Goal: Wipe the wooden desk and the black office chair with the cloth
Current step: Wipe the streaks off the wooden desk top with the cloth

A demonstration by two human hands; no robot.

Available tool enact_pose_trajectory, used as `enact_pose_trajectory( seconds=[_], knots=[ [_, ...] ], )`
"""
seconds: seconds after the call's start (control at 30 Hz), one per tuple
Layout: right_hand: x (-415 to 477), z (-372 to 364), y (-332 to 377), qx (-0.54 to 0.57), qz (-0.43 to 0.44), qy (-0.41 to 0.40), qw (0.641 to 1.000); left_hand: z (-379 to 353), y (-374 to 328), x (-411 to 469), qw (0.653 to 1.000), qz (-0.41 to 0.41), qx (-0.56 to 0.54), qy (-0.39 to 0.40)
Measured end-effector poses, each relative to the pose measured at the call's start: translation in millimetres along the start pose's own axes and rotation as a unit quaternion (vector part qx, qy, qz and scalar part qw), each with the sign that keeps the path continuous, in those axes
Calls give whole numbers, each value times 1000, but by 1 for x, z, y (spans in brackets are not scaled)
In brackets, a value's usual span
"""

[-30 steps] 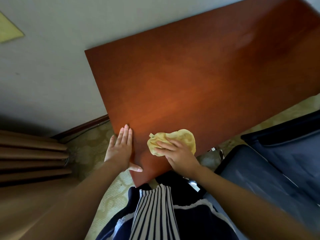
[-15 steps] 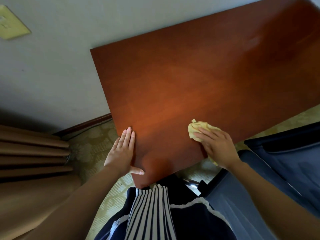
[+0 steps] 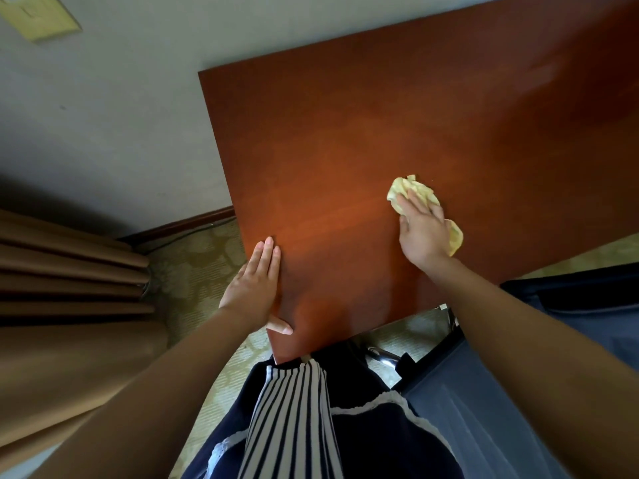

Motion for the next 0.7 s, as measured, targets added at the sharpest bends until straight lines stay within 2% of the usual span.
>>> enact_pose_trajectory(
  seconds=[0.23,0.4,0.53,0.7],
  knots=[
    [-57,-59,64,-17,114,69,991,-6,14,-4,996,-29,-79,-27],
    [-127,-94,98,-32,268,143,952,-22,21,-16,990,-27,-117,-71],
    [-163,-99,89,-14,334,215,918,-26,27,-19,995,-22,-74,-63],
    [-174,-84,53,-16,353,257,900,-11,18,-11,996,-31,-59,-56]
  ],
)
Point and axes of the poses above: each hand's wrist, its own x-axis towards the middle knuckle, its own z-axis out of the back of the hand, y = z × x, the point moved 5 cm from there along x, towards the middle knuckle, and after that the axes turned 13 degrees about x, right-handed, at the moved point
